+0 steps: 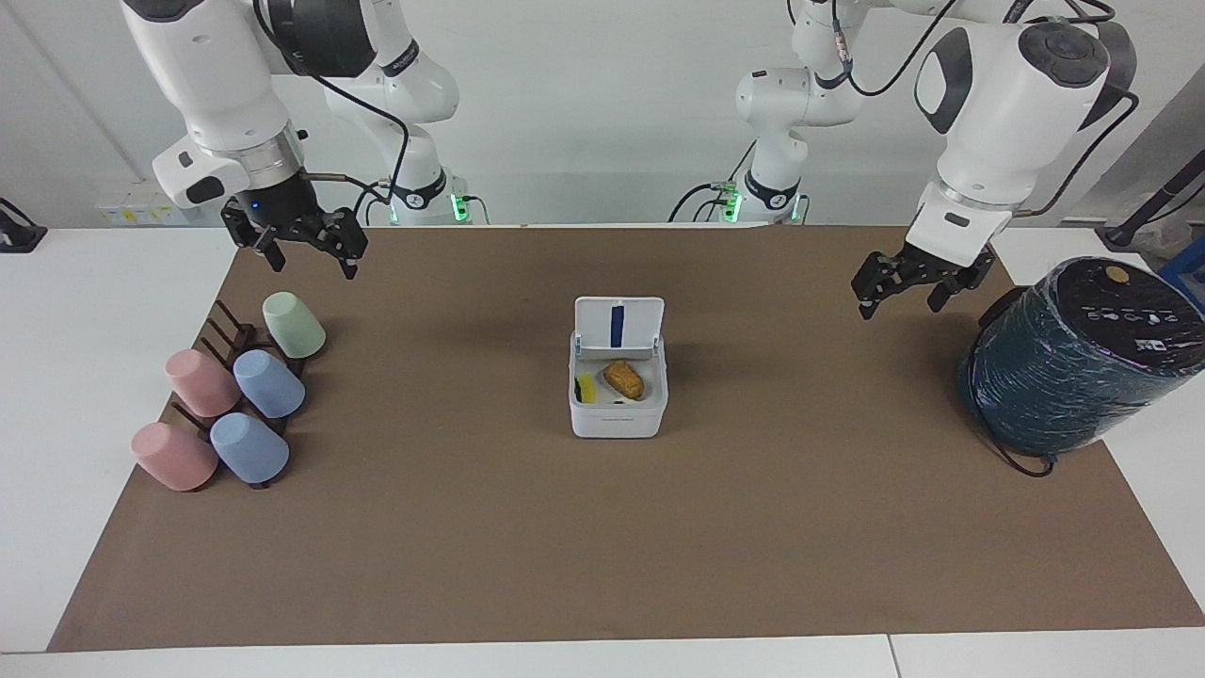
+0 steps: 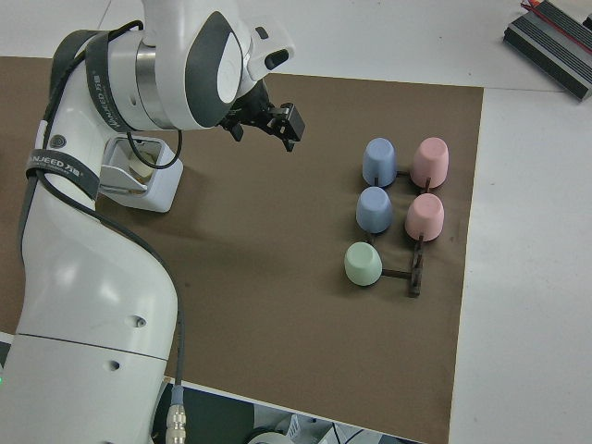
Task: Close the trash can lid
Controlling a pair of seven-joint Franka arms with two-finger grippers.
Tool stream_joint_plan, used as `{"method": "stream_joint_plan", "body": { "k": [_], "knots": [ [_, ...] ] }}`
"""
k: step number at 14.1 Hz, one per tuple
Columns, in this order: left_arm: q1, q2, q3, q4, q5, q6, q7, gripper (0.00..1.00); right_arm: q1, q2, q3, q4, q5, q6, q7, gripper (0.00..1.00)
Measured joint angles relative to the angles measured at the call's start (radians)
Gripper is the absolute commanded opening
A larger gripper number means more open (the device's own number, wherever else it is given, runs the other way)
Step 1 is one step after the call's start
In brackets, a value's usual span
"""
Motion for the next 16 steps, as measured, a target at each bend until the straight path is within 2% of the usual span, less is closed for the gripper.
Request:
{"method": "stream_joint_plan", "body": {
  "k": [1, 2, 4, 6, 11, 16],
  "knots": [
    [0.000, 0.000, -0.001, 0.000, -0.002, 0.000, 0.000, 1.00, 0.000, 0.000, 0.000, 0.000, 0.000, 0.000, 0.000, 1.00],
    [0.000, 0.000, -0.002, -0.001, -0.008, -0.002, 0.000, 0.89, 0.000, 0.000, 0.000, 0.000, 0.000, 0.000, 0.000, 1.00],
    [0.000, 0.000, -0.003, -0.003, -0.037, -0.015, 0.000, 0.30, 0.000, 0.000, 0.000, 0.000, 0.000, 0.000, 0.000, 1.00],
    [-0.001, -0.002, -0.004, -0.003, -0.058, -0.058, 0.000, 0.00, 0.000, 0.000, 0.000, 0.000, 0.000, 0.000, 0.000, 1.00],
    [-0.034, -0.028, -0.011, -0.038, -0.067, -0.134, -0.003, 0.00, 0.000, 0.000, 0.000, 0.000, 0.000, 0.000, 0.000, 1.00],
    [-0.187, -0.108, -0.017, -0.203, -0.074, -0.113, -0.132, 0.00, 0.000, 0.000, 0.000, 0.000, 0.000, 0.000, 0.000, 1.00]
  ]
}}
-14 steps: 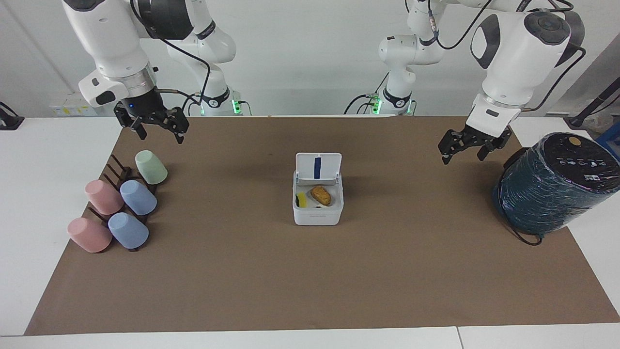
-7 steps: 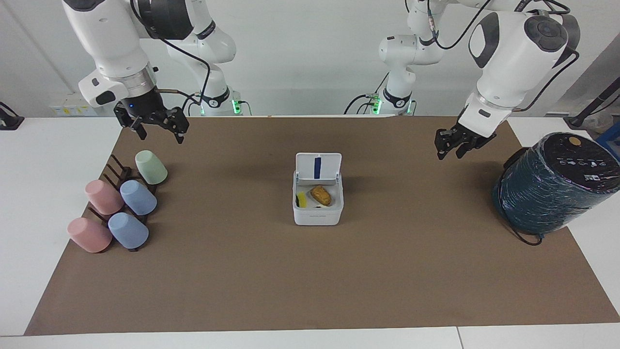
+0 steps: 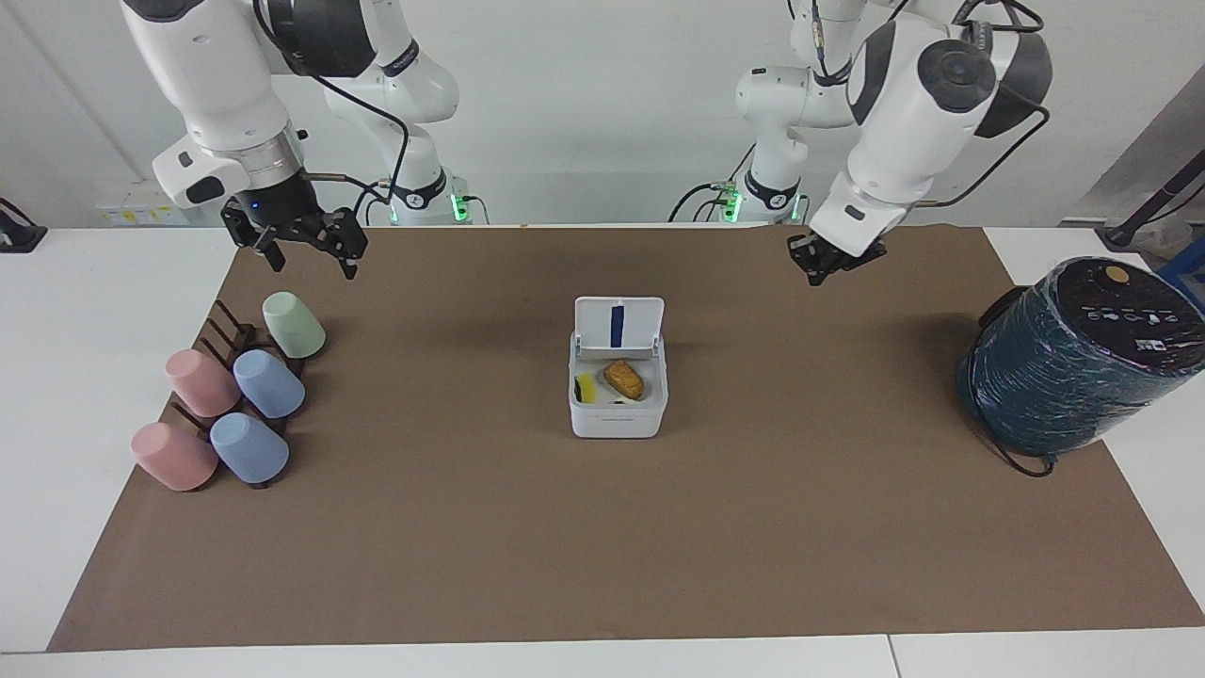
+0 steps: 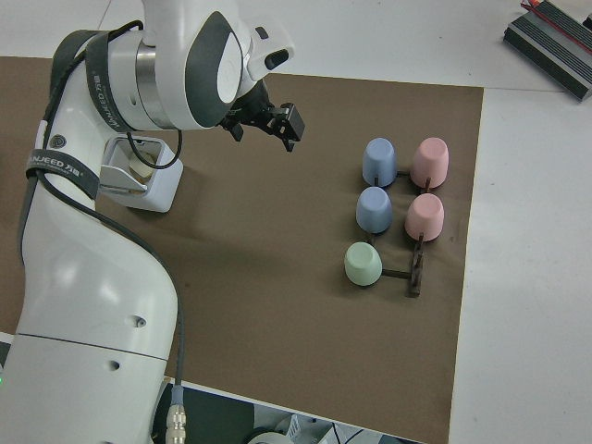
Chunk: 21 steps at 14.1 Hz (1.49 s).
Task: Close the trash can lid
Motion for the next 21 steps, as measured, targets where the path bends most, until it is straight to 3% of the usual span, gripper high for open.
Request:
{"method": "stream_joint_plan", "body": {
  "k": [7, 10, 21],
  "knots": [
    [-0.242, -0.085, -0.004, -0.226, -0.062, 0.334, -0.306, 0.00, 0.000, 0.000, 0.000, 0.000, 0.000, 0.000, 0.000, 1.00],
    [-0.313, -0.088, -0.004, -0.271, -0.064, 0.470, -0.409, 0.00, 0.000, 0.000, 0.000, 0.000, 0.000, 0.000, 0.000, 1.00],
    [-0.323, -0.036, 0.006, -0.296, -0.080, 0.722, -0.475, 0.00, 0.000, 0.000, 0.000, 0.000, 0.000, 0.000, 0.000, 1.00]
  ]
}}
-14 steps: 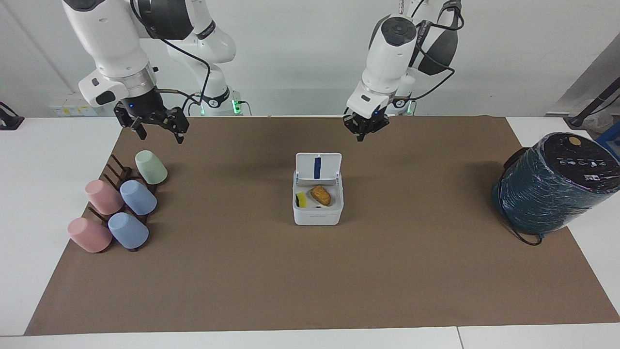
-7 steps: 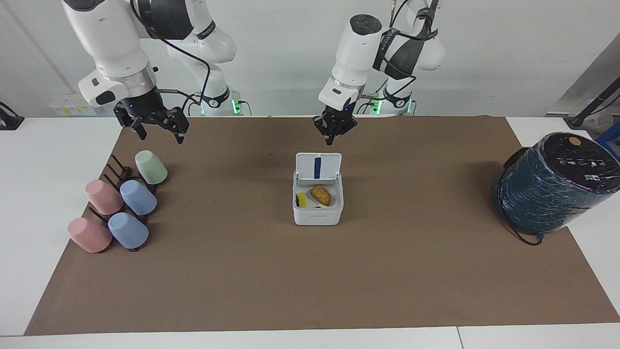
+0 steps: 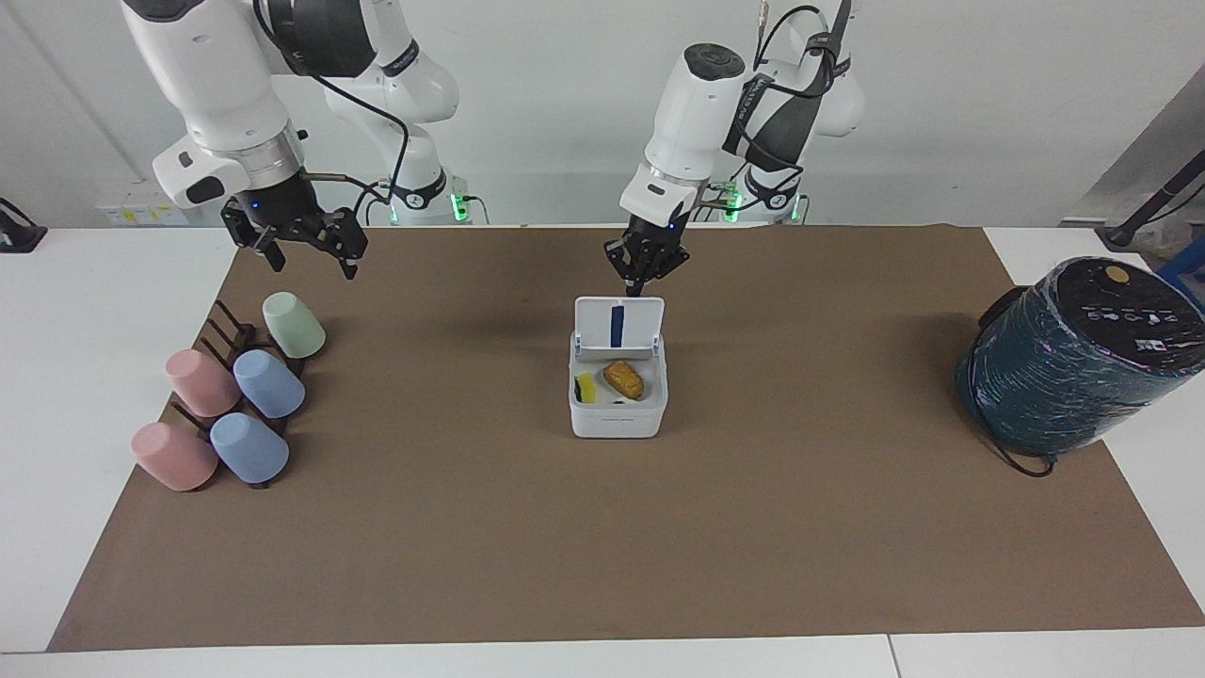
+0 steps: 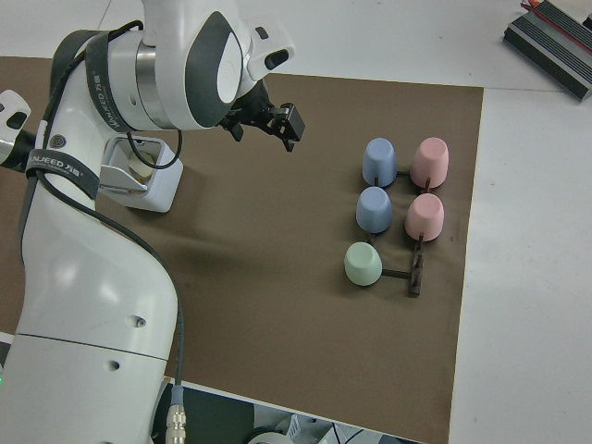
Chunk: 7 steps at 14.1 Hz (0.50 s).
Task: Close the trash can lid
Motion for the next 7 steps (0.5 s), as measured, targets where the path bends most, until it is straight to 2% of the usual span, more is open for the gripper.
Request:
{"method": "stream_joint_plan", "body": {
  "k": [7],
  "knots": [
    [0.019, 0.071, 0.011, 0.000, -0.033, 0.193, -0.016, 0.00, 0.000, 0.000, 0.000, 0.000, 0.000, 0.000, 0.000, 1.00]
  ]
}}
